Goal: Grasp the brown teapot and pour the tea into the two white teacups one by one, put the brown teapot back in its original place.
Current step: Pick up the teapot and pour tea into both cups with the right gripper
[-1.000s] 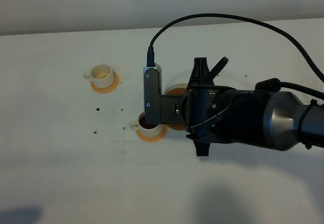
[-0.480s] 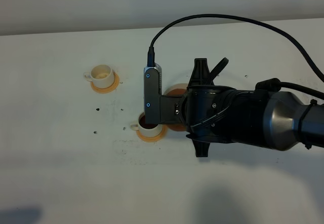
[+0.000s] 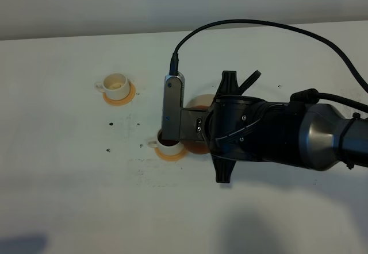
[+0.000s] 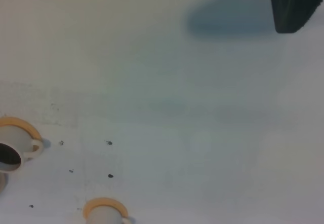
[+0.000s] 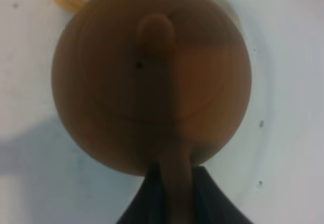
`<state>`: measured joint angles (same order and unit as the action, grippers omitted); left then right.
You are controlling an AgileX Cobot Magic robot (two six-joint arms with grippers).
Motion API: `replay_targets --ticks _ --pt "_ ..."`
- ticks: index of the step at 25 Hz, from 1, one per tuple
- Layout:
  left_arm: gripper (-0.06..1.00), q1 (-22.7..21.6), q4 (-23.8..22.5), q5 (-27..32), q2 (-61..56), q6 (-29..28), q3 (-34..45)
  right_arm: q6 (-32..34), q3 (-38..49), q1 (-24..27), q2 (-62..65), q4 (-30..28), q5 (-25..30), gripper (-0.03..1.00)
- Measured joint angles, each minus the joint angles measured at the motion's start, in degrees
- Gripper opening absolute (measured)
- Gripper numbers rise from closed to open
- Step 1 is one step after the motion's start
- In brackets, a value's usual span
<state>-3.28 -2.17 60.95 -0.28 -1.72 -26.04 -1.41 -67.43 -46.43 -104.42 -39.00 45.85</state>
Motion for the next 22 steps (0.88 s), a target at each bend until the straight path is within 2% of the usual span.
replay_targets --ticks 5,12,16,22 --pt "0.35 0.0 0.0 0.0 0.0 0.0 0.0 3.4 0.0 0.0 0.0 2.0 -1.8 0.09" --pt "0.35 0.0 0.0 0.0 0.0 0.0 0.0 7.8 -0.6 1.2 0.4 8.1 -2.8 0.09" --pt "0.35 0.0 0.0 0.0 0.0 0.0 0.0 11.0 -2.3 1.7 2.9 13.2 -2.2 0.09" --pt "0.35 0.0 0.0 0.0 0.0 0.0 0.0 11.4 -1.9 2.9 4.7 25.8 -1.5 0.09"
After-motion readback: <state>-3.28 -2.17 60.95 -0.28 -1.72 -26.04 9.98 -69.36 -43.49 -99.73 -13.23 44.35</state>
